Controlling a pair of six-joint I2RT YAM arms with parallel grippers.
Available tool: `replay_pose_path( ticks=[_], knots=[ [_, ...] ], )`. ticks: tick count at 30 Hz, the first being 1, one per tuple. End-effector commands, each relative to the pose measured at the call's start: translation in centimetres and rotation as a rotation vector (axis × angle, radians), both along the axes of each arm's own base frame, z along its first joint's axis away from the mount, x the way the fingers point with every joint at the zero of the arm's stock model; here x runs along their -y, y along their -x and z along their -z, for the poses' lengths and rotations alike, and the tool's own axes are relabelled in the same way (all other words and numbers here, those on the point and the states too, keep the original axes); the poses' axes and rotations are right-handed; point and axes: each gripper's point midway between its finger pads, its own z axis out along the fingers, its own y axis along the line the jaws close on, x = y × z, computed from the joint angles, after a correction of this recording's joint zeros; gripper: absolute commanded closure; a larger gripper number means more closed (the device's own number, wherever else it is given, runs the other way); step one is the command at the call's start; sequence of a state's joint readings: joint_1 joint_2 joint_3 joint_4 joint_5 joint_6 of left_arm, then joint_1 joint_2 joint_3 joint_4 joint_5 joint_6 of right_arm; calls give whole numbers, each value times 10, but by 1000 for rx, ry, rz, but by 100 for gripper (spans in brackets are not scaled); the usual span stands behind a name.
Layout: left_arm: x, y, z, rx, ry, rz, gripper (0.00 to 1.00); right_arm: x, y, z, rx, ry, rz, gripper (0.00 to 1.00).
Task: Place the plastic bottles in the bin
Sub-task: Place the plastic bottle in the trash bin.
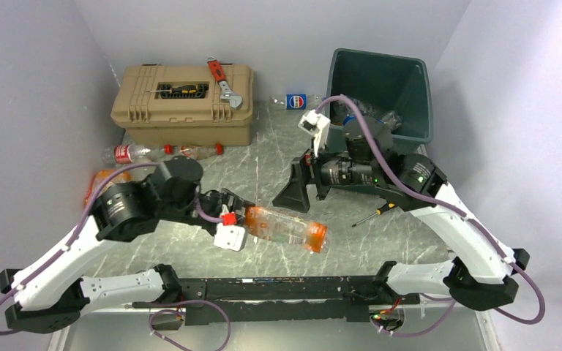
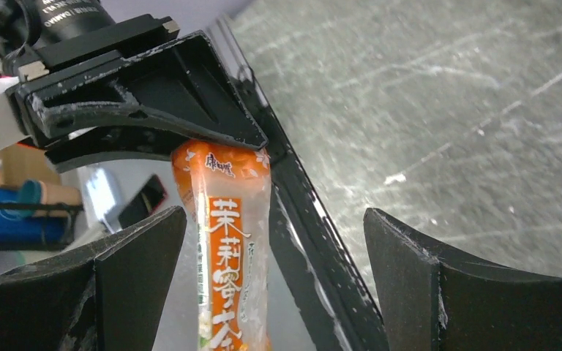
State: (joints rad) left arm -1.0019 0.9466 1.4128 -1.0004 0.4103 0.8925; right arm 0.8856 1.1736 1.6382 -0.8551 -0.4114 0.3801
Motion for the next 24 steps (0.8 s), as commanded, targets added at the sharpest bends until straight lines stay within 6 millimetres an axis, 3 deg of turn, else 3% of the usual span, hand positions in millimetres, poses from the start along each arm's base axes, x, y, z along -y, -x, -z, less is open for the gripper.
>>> replay_pose_path(
  ticks=[1, 10, 17, 24],
  knots=[
    [-8, 22, 24, -77, -113, 104, 100, 11, -3, 9, 94, 94, 4, 4],
    [-11, 26, 35, -104, -166, 135, 100, -12, 35, 50, 90, 191, -212, 2],
    [-7, 20, 38, -84, -166, 126, 100, -32, 46, 62, 55, 198, -266, 0],
    [-6, 20, 40, -83, -153, 123, 100, -53, 56, 90, 10, 217, -301, 2]
  ],
)
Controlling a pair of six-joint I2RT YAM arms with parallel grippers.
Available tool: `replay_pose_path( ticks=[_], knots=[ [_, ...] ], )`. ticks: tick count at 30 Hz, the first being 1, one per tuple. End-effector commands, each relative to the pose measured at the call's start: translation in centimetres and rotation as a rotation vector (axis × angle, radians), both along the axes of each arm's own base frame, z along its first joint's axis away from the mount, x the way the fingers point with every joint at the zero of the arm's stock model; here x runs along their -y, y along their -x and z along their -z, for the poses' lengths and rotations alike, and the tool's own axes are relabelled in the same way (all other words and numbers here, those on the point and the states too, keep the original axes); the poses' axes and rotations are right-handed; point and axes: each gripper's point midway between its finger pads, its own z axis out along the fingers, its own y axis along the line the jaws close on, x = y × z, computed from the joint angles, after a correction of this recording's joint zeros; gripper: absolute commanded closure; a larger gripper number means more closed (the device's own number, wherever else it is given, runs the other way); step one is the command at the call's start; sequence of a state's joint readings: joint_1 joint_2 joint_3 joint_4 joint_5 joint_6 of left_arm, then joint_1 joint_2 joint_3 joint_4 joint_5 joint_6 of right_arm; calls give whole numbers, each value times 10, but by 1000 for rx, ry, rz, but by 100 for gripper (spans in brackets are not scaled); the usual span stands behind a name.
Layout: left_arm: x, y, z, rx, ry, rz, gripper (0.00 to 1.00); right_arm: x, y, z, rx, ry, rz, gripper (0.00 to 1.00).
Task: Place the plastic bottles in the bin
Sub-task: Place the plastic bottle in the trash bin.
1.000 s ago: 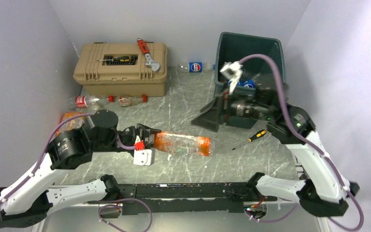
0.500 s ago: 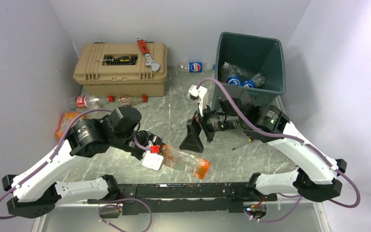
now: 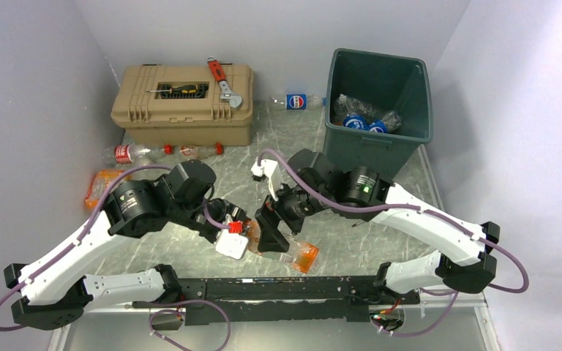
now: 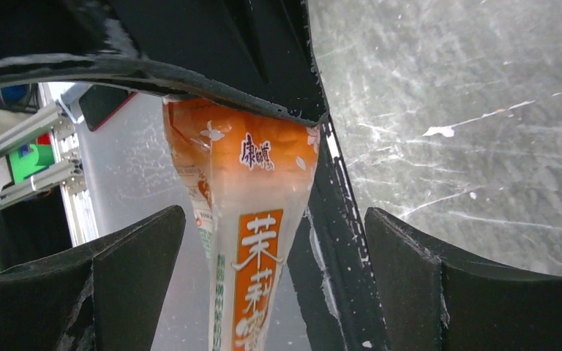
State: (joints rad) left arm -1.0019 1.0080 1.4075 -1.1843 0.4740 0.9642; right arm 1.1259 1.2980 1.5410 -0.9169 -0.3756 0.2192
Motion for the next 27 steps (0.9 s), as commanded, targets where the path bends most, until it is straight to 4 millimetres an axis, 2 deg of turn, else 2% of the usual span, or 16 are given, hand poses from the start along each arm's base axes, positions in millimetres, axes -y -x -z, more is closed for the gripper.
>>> replay_pose_path(
  ticks=[1, 3, 6, 11, 15, 17, 18, 21, 23, 24, 27],
  knots=[
    [5, 2, -5, 22, 41, 32, 100, -16, 6, 1, -14, -53, -30, 3],
    [4, 1, -4, 29, 43, 29, 100, -18, 8, 5, -28, -53, -35, 6],
    [4, 0, -4, 37, 42, 23, 100, -21, 10, 13, -52, -48, -39, 17],
    [3, -2, -3, 47, 46, 12, 100, -21, 13, 21, -78, -46, -39, 45],
    [2, -5, -8, 67, 79, -14, 67, -16, 11, 13, -56, -78, -11, 72],
    [2, -7, -14, 86, 118, -32, 5, -12, 7, 7, -32, -96, 22, 80],
    [4, -9, -20, 100, 149, -43, 1, -10, 4, 2, -18, -108, 45, 83],
    [7, -14, -40, 145, 243, -78, 1, 1, -13, -20, 53, -185, 158, 91],
    [7, -21, -51, 160, 320, -144, 0, 13, -24, -42, 124, -281, 244, 92],
    [5, -25, -63, 175, 383, -183, 1, 21, -32, -61, 171, -349, 298, 91],
    [3, -28, -85, 126, 572, -296, 0, 48, -48, -99, 279, -553, 446, 90]
  ],
)
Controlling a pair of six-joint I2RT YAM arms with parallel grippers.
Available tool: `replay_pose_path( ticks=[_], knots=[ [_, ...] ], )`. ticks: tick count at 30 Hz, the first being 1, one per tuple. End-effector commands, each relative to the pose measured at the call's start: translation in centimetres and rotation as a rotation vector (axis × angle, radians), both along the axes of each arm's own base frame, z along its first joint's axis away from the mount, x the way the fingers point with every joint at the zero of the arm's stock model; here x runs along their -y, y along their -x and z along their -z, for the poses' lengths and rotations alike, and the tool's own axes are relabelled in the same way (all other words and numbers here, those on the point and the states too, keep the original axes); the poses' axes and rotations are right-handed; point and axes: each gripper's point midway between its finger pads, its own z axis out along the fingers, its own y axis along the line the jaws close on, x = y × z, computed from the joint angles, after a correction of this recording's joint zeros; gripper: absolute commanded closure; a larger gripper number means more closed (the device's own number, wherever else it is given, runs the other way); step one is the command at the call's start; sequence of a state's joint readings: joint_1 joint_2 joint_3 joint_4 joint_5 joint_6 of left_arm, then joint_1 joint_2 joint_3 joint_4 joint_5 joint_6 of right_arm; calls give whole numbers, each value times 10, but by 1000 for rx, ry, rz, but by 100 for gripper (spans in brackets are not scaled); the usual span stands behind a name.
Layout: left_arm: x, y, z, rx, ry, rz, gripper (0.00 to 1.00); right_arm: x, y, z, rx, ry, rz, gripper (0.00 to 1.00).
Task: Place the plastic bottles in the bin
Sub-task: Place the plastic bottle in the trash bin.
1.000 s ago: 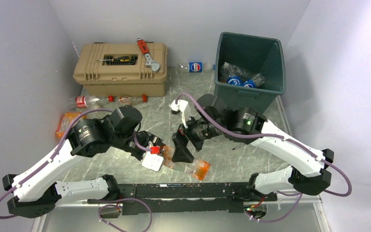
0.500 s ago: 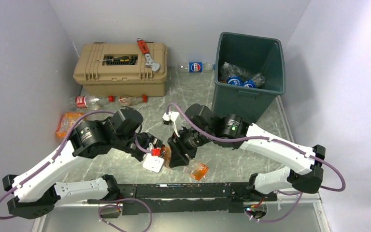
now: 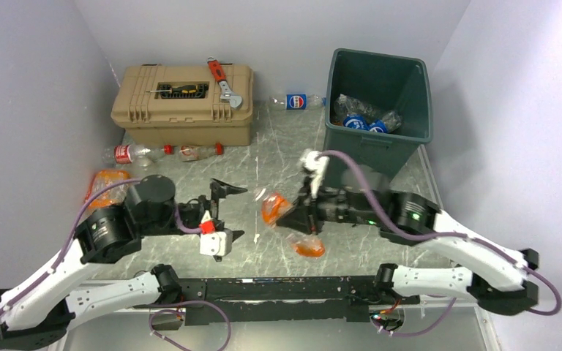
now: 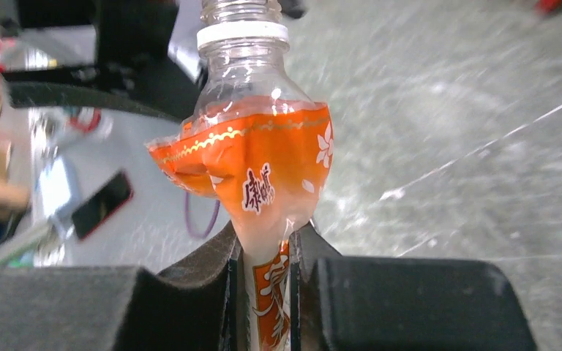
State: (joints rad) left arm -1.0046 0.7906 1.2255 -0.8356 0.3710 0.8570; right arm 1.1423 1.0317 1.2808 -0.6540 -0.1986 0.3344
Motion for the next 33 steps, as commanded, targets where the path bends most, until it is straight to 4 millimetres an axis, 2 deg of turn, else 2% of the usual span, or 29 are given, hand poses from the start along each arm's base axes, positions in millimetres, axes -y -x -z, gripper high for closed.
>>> replay_pose_path(
  ticks=[1, 3, 5, 7, 10, 12, 14, 20, 22, 23, 25, 27, 28, 30, 32, 33],
  knots=[
    [2, -9, -52, -87, 355, -148, 0, 36, -39, -90, 216, -398, 291, 90],
    [6, -7, -66, -222, 493, -183, 0, 53, -40, -113, 266, -543, 342, 90],
    [17, -6, -68, -390, 571, -204, 1, 61, -42, -123, 295, -632, 370, 92],
    [35, -4, -63, -570, 587, -201, 0, 63, -40, -132, 312, -696, 369, 92],
    [71, 9, -51, -787, 514, -113, 1, 59, -36, -143, 314, -770, 339, 92],
    [90, 14, -56, -858, 516, -35, 1, 54, -32, -148, 306, -808, 309, 92],
    [101, 18, -64, -888, 546, 33, 1, 50, -28, -152, 295, -834, 281, 92],
    [105, 33, -83, -894, 611, 188, 0, 44, -20, -156, 255, -890, 234, 93],
    [107, 36, -82, -910, 598, 210, 9, 44, -19, -156, 250, -908, 228, 93],
    [108, 37, -80, -917, 586, 220, 17, 43, -19, -155, 249, -913, 224, 93],
    [111, 35, -74, -941, 570, 199, 42, 41, -19, -154, 248, -909, 221, 92],
    [110, 36, -71, -951, 566, 198, 60, 40, -20, -153, 247, -893, 223, 87],
    [109, 36, -70, -954, 566, 198, 68, 41, -20, -153, 247, -882, 225, 80],
    [107, 36, -69, -951, 563, 184, 83, 45, -20, -154, 257, -848, 234, 53],
    [104, 34, -67, -942, 562, 149, 100, 52, -21, -149, 268, -777, 257, 36],
    [102, 30, -65, -943, 563, 117, 100, 59, -23, -150, 280, -759, 277, 28]
  ],
)
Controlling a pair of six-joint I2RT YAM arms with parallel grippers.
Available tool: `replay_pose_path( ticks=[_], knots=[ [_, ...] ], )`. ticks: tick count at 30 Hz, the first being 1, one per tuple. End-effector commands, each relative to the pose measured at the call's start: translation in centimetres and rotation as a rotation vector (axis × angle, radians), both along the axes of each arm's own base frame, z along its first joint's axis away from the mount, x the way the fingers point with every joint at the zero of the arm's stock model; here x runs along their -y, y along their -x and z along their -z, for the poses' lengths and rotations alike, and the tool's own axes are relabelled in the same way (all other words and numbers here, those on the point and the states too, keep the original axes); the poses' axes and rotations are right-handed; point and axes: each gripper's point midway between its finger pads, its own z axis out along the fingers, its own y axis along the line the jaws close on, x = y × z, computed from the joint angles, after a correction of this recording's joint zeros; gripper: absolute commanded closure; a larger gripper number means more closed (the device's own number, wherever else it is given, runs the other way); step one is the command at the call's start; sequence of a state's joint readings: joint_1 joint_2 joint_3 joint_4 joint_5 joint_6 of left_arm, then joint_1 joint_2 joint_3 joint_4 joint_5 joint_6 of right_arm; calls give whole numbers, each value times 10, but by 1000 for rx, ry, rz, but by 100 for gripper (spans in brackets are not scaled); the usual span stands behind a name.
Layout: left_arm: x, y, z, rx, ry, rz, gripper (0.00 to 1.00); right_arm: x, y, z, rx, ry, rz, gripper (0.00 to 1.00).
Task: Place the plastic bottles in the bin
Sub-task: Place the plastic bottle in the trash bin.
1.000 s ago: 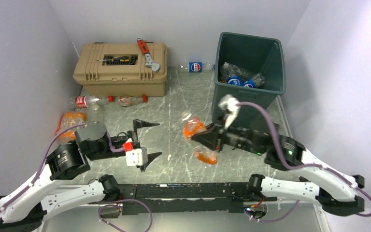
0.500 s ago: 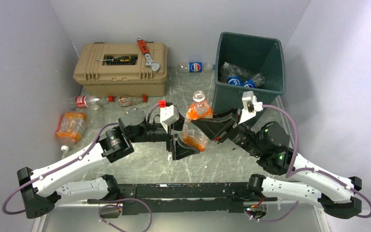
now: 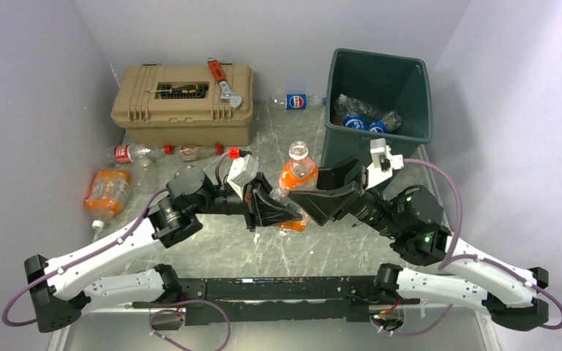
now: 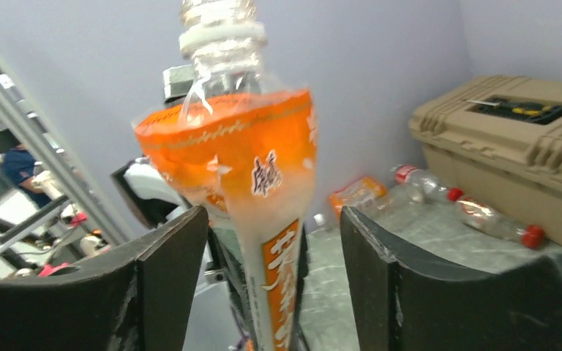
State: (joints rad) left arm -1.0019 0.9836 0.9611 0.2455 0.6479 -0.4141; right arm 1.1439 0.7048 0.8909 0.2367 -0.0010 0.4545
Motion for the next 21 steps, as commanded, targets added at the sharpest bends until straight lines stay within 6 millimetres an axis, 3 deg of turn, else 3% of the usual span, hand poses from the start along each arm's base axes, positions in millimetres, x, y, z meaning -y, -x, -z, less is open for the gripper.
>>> replay_pose_path(
  ticks=[1, 4, 9, 16, 21],
  knots=[
    [-10, -2, -1, 10, -14, -54, 100, 33, -6, -23, 22, 29, 115, 22],
    [-13, -10, 13, 6, -82, -109, 100, 55, -2, -41, 62, 48, 152, 10],
    [-16, -12, 43, 10, -235, -106, 100, 60, -2, -73, 108, 103, 174, 8],
    [-16, -8, 46, 7, -250, -81, 100, 22, -26, -55, 28, 258, 193, 15],
    [-15, -6, 46, 4, -247, -70, 100, 11, -34, -40, -9, 291, 200, 17]
  ],
)
